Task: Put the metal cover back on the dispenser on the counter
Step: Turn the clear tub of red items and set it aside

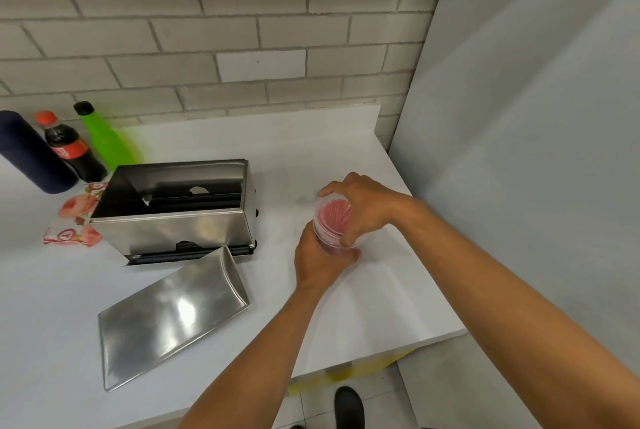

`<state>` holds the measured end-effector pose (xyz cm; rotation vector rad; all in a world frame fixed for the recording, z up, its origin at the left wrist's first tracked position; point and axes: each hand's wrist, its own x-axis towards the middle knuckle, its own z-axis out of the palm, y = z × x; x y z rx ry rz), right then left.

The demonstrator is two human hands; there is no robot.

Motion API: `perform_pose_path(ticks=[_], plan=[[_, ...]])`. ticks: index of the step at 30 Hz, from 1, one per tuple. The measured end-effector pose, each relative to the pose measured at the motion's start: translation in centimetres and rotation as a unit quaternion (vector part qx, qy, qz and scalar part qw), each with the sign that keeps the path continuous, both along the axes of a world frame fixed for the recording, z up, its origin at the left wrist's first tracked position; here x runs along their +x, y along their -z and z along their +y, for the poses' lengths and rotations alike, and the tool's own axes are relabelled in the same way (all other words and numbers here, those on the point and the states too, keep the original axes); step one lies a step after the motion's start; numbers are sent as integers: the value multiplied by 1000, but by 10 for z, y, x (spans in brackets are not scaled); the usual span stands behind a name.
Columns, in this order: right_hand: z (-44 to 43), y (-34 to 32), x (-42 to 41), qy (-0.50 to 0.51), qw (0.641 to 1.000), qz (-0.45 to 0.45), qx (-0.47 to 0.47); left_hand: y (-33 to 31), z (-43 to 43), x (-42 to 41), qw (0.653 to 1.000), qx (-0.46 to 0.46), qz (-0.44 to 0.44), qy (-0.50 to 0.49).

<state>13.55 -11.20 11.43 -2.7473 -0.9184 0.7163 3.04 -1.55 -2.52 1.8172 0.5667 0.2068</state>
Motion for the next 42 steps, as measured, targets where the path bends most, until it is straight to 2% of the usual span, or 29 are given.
perform_pose_path(ticks=[21,35,42], plan=[[4,5,-2,8,999,-35,-36,2,-1,2,1000,22,-5,-5],[7,3,-7,6,998,-28,-62,3,-3,3,1000,0,-11,4],[11,1,-5,-11,997,-22,-77,6,1,7,1000,19,8,7]])
